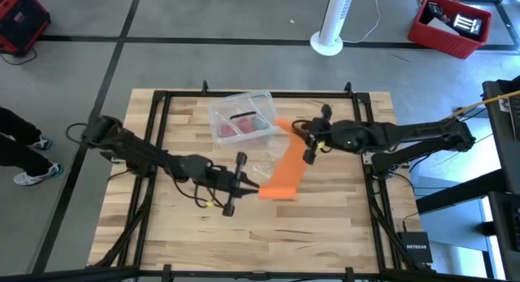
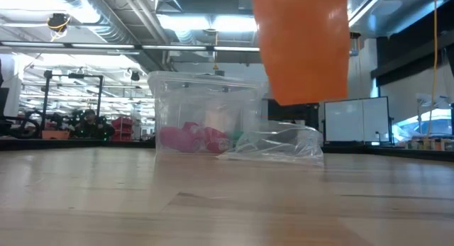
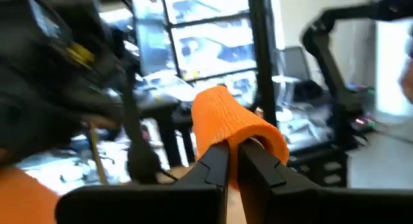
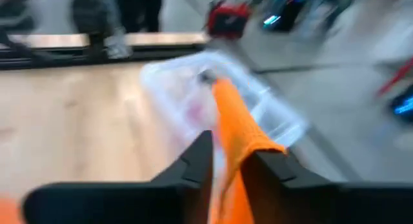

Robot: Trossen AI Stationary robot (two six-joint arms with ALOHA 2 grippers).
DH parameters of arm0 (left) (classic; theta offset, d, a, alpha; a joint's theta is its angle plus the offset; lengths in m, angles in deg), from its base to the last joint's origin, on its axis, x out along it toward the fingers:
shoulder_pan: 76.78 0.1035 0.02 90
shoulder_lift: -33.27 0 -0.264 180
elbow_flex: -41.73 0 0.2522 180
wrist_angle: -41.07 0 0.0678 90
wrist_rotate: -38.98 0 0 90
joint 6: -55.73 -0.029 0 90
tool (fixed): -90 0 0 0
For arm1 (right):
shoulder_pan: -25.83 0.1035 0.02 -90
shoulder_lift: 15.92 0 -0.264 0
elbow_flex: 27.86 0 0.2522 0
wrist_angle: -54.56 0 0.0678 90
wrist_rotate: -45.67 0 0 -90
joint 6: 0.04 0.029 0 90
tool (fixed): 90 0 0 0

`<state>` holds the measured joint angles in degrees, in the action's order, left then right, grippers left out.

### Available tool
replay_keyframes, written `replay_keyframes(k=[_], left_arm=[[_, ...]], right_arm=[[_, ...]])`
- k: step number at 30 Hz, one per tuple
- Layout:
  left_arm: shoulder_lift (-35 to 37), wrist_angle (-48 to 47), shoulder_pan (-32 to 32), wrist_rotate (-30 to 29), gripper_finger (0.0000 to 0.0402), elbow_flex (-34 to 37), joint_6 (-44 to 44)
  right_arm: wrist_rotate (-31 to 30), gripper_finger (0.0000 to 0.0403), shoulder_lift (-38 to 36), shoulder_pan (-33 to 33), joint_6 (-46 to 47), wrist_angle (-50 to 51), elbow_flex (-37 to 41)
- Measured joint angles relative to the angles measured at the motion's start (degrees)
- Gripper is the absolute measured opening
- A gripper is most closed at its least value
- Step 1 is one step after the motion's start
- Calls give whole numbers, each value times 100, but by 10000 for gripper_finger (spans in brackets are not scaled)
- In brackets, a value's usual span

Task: Roll bandage
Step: Roll the orange bandage

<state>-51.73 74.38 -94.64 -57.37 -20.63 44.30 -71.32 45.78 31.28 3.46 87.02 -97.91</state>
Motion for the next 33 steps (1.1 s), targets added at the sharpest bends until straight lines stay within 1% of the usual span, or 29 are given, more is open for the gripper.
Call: replay_keyframes(k=[2, 4, 8, 11, 15, 21, 22, 23, 24, 26, 27, 28, 29, 32, 33], left_arm=[[209, -12, 74, -31, 11, 0, -180], [374, 6, 145, -44, 11, 0, -356], [447, -117, 299, -41, 11, -2, -671], [438, -254, 444, -44, 11, 0, -811], [442, -65, 610, -46, 11, 0, -990], [442, 174, 813, 18, 11, 0, -895], [442, 172, 831, 102, 11, 0, -850], [442, 172, 863, 264, 11, 0, -810], [442, 166, 896, 506, 11, 0, -737], [442, 74, 948, 954, 11, 0, -573], [442, -8, 965, 1096, 11, 0, -525], [442, -105, 972, 1145, 11, 0, -489], [442, -207, 972, 1148, 11, 0, -455], [442, -522, 972, 1137, 11, 0, -323], [442, -618, 970, 1117, 11, 0, -272]], right_arm=[[439, 127, 4, 11, 218, 298, -2], [713, 165, 6, 13, 228, 483, -2], [1058, 232, -70, 20, 339, 827, -31], [1210, 266, -183, 17, 467, 1342, -297], [1269, 290, -259, 17, 770, 2205, -814], [1610, 290, -312, 17, 1171, 3081, -1297], [1582, 289, -323, 18, 1171, 3085, -1300], [1413, 288, -342, 19, 1112, 3063, -1283], [1095, 288, -350, 17, 1021, 2925, -1219], [122, 288, -338, 10, 1036, 2340, -986], [-95, 288, -304, 9, 1225, 2089, -848], [84, 288, -258, -1, 1466, 1935, -730], [705, 287, -201, -33, 1735, 1811, -653], [3005, 287, -39, -237, 2351, 1741, -634], [3503, 287, -18, -256, 2414, 1923, -636]])
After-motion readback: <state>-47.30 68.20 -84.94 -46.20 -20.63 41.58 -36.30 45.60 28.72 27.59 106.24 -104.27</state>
